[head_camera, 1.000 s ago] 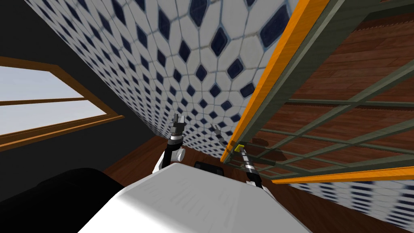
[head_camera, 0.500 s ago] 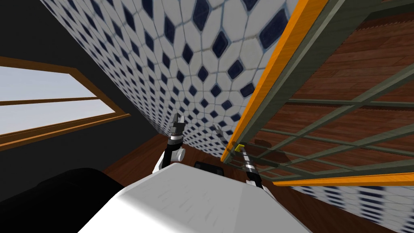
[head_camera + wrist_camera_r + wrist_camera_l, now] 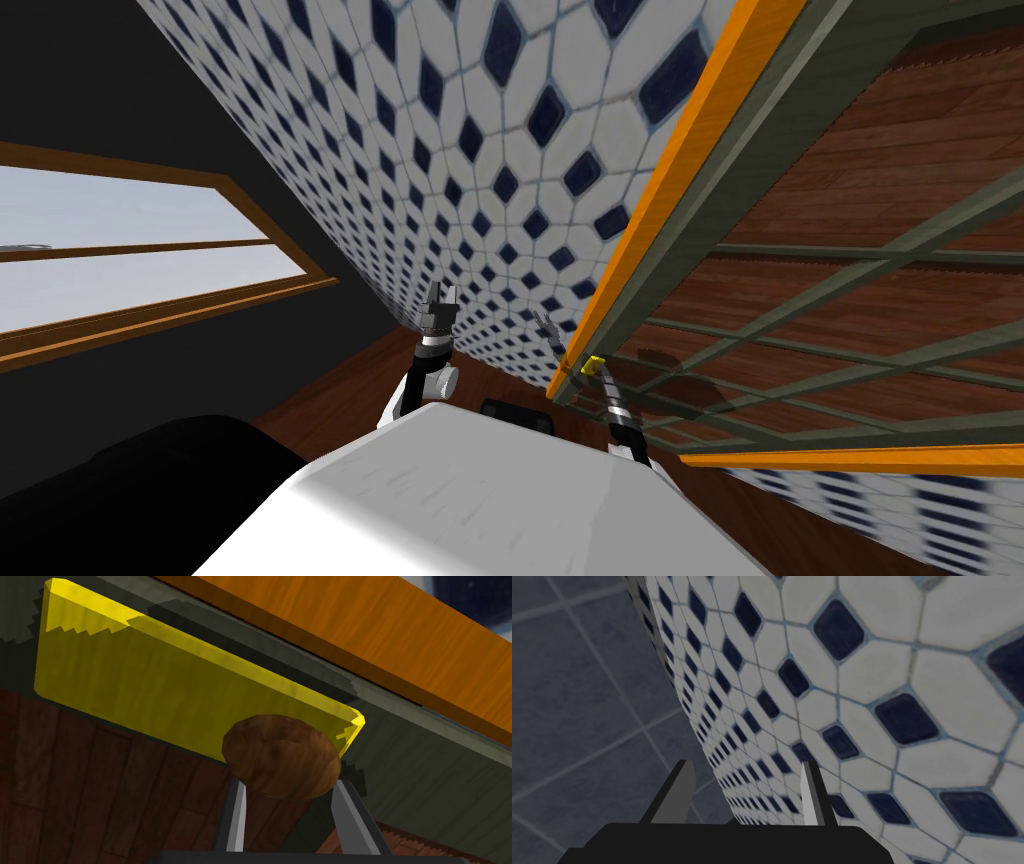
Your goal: Pull the door open
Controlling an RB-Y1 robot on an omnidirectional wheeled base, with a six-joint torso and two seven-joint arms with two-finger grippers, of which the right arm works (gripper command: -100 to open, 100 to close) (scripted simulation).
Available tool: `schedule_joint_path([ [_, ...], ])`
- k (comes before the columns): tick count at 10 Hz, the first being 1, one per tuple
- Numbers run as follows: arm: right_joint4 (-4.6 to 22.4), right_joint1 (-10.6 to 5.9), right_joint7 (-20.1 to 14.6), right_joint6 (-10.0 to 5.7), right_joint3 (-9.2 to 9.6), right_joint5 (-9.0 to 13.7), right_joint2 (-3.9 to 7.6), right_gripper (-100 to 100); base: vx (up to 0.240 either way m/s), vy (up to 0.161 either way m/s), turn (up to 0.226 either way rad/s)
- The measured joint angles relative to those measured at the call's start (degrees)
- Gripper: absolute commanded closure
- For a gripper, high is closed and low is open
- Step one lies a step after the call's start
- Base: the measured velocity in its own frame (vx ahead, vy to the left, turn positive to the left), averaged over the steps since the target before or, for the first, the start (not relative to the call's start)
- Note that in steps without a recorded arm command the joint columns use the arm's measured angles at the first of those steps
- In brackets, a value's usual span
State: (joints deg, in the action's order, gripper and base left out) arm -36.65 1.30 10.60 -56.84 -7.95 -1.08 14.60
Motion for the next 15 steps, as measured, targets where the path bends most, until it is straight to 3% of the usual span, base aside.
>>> schedule_joint_path([
  [6,1.1,-0.75,-8.1,0.08,1.19,3.8,0.13,100,-0.041,-0.019,0.065],
  [7,-0.2,-0.1,-9.5,0.89,1.4,4.5,0.09,100,-0.07,-0.03,0.128],
  [9,1.3,-1.0,-12.4,0.56,1.83,6.1,0.09,100,-0.045,-0.024,0.054],
  [12,-0.4,-0.11,-16.3,1.88,2.5,8.0,0.03,100,-0.037,-0.016,0.057],
  [14,0.6,-0.62,-19.0,1.56,2.93,9.2,0.26,100,-0.052,-0.02,0.084],
  [15,-0.2,-0.08,-20.7,2.01,3.3,10.2,0.28,100,-0.045,-0.023,0.046],
])
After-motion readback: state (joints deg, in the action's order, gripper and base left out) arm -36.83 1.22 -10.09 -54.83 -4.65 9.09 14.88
